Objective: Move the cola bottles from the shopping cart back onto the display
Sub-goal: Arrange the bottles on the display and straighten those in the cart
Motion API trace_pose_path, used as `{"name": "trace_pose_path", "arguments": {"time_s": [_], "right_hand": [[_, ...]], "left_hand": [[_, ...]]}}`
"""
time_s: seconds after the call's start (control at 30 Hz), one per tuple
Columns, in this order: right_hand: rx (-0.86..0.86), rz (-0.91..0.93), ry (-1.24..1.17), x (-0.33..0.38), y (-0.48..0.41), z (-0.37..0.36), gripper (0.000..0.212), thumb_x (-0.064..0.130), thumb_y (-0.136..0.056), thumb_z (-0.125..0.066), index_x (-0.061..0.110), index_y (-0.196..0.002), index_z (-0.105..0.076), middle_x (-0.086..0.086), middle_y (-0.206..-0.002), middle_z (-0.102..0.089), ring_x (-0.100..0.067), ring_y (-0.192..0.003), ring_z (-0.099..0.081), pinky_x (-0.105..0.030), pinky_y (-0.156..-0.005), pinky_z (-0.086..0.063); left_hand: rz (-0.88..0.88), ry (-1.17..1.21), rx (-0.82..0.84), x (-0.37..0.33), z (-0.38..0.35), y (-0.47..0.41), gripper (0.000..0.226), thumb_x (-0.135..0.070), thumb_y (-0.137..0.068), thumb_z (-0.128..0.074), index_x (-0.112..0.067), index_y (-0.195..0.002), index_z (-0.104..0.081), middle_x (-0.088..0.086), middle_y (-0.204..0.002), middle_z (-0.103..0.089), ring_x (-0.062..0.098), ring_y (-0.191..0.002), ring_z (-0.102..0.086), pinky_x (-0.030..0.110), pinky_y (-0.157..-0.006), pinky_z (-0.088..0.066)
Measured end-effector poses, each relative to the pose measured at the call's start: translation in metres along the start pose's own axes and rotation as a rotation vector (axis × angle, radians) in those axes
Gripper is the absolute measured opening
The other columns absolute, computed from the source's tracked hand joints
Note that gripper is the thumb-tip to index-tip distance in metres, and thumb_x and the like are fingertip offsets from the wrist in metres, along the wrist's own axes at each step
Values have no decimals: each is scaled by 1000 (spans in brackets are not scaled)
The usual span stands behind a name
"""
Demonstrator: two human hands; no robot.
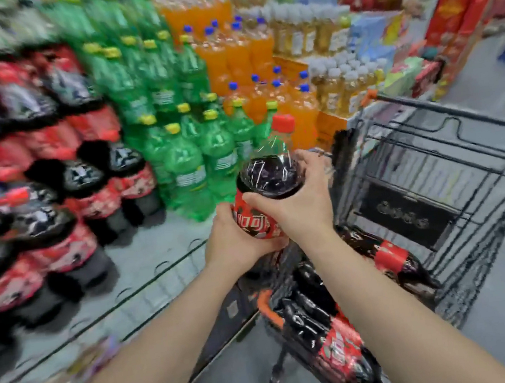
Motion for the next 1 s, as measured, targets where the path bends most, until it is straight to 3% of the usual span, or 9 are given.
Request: {"name": "trace_pose_path", "arguments": {"time_s": [0.23,0.47,0.63,0.7,0.8,0.9,1.0], "right_hand": [[170,89,-38,82,24,-97,98,50,-50,-88,33,-131,-36,9,-125,-47,-10,-117,-51,-34,-97,-45],[210,181,-82,136,21,-202,100,49,-48,-89,31,-132,-38,8,-130,-48,-10,-123,-47,-34,-100,-43],[271,210,-48,137,13,-260,94,48,-48,-89,34,-128,-41,15,-123,-51,-9,-116,-52,-25,-92,-41],[316,215,-27,131,11,-277,95,50,-46,-88,36,-127,-41,15,-124,-54,-8,-114,-54,-31,-94,-46],[391,215,7,118,6,-306,93,50,-45,-87,38,-125,-41,14,-124,-56,-7,-113,-56,-34,-95,-47],[474,212,5,100,-1,-330,91,47,-46,-88,39,-123,-41,15,-122,-56,-6,-110,-56,-30,-91,-46],[578,215,3,82,-8,-358,88,40,-49,-89,37,-122,-42,15,-120,-56,-5,-108,-56,-26,-87,-43]], "left_hand": [[86,-13,-199,51,121,6,90,-60,-31,-88,-29,-98,-37,-13,-95,-59,14,-90,-61,39,-79,-52],[28,140,-322,99,208,-33,89,-47,-36,-93,-29,-103,-38,-19,-94,-52,12,-95,-59,36,-84,-51],[2,341,-240,154,225,-60,85,-37,-43,-95,-24,-112,-46,-14,-105,-59,1,-97,-62,31,-89,-51],[104,464,-164,179,217,-62,90,-48,-43,-92,-24,-119,-50,-7,-117,-64,8,-106,-64,39,-95,-51],[587,514,62,222,182,-54,125,-74,-41,-79,-23,-143,-29,-1,-135,-53,21,-116,-57,38,-86,-51],[818,605,163,243,158,-56,112,-64,-65,-74,-16,-148,-16,12,-134,-55,21,-95,-62,35,-86,-54],[901,874,211,249,141,-66,102,-50,-80,-68,-21,-151,-1,20,-135,-52,25,-92,-64,39,-88,-53]]}}
Point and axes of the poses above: each hand's wrist, its own y-axis away from the middle knuckle, its own z-axis out of the back of the hand, x = y × z, the point moved 7 cm from there along -y, towards the middle knuckle
